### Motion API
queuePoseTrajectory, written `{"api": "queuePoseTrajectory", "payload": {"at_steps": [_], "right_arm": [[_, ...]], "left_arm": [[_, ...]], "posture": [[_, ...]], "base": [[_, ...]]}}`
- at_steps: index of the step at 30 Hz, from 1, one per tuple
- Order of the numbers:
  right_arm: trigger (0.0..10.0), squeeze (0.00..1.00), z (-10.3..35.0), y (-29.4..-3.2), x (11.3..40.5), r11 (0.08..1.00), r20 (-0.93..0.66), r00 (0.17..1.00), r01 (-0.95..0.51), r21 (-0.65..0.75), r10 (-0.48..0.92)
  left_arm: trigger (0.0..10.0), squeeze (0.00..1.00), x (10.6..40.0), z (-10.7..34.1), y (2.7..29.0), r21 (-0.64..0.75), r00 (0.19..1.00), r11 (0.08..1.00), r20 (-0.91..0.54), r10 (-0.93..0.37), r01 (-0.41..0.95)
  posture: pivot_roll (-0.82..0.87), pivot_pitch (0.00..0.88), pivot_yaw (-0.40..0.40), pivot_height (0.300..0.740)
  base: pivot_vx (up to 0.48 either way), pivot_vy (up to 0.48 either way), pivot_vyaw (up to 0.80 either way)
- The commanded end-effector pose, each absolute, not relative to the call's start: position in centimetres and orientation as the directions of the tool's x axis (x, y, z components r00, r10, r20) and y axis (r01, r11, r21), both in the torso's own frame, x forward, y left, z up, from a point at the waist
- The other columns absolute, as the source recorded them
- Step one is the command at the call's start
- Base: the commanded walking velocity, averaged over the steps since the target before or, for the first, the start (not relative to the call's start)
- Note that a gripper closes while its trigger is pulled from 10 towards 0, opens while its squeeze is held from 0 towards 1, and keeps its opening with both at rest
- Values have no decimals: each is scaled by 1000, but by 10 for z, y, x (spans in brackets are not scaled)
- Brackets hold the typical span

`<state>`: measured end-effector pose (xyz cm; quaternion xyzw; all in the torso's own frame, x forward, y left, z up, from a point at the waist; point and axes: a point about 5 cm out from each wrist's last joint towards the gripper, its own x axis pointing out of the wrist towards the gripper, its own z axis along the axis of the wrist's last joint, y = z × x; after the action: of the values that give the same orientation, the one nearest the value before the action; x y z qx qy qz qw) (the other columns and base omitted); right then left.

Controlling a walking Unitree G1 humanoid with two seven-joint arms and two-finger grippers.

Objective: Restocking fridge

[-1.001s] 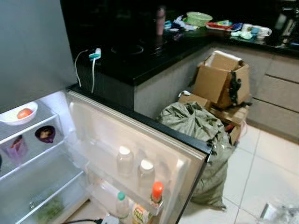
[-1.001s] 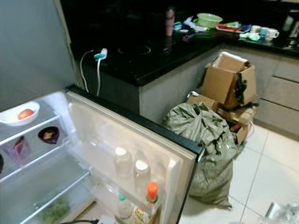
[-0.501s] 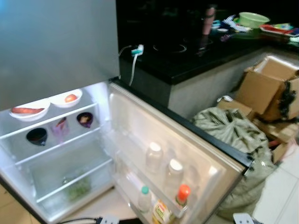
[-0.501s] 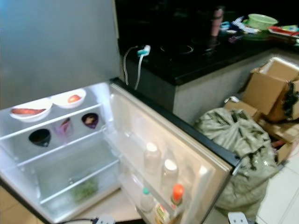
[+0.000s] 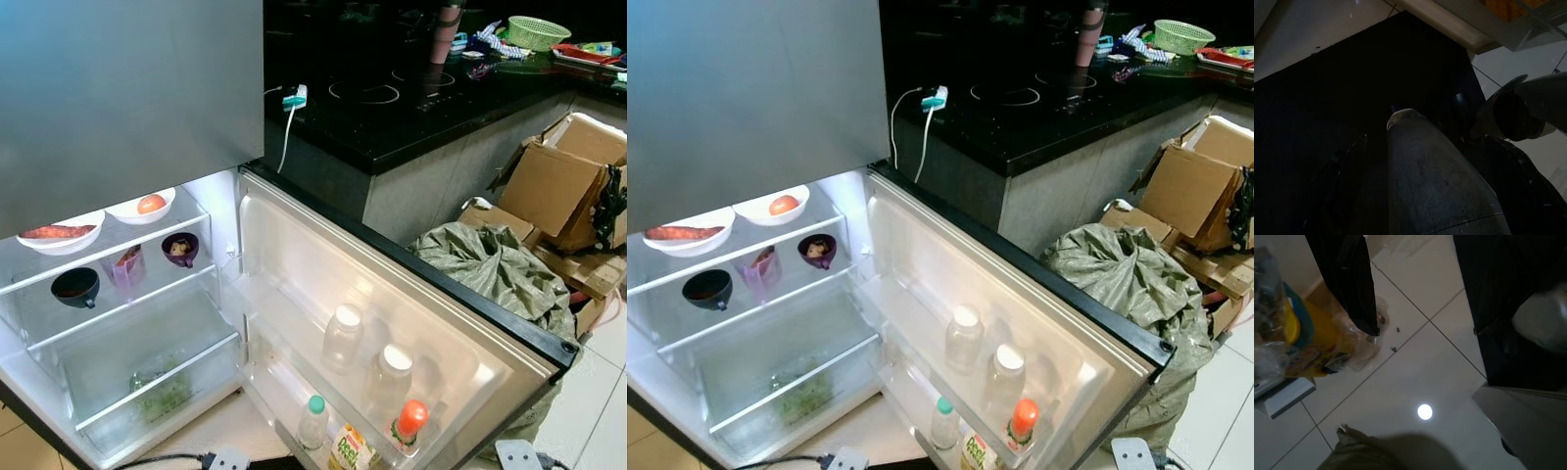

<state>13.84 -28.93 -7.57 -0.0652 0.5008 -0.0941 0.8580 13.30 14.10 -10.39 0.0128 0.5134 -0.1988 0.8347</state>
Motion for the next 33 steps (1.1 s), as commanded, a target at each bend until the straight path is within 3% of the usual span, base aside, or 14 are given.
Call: {"api": "queuePoseTrajectory", "payload": {"at_steps": [1,15,33], "right_arm": [[10000,0,-74,-294,138,969,-839,486,122,-215,-247],[10000,0,-75,-293,137,969,-843,477,119,-217,-247],[10000,0,-70,-297,145,966,-820,511,149,-212,-258]], "left_arm": [[10000,0,111,-111,138,-209,308,914,-895,-322,348],[10000,0,107,-113,141,-212,295,930,-907,-302,300],[10000,0,105,-113,139,-218,289,929,-907,-305,299]], "posture": [[-88,2,-64,740],[-86,0,-63,740],[-87,1,-64,740]], "base": [[0,-472,0],[0,-34,0],[-334,0,0]]}}
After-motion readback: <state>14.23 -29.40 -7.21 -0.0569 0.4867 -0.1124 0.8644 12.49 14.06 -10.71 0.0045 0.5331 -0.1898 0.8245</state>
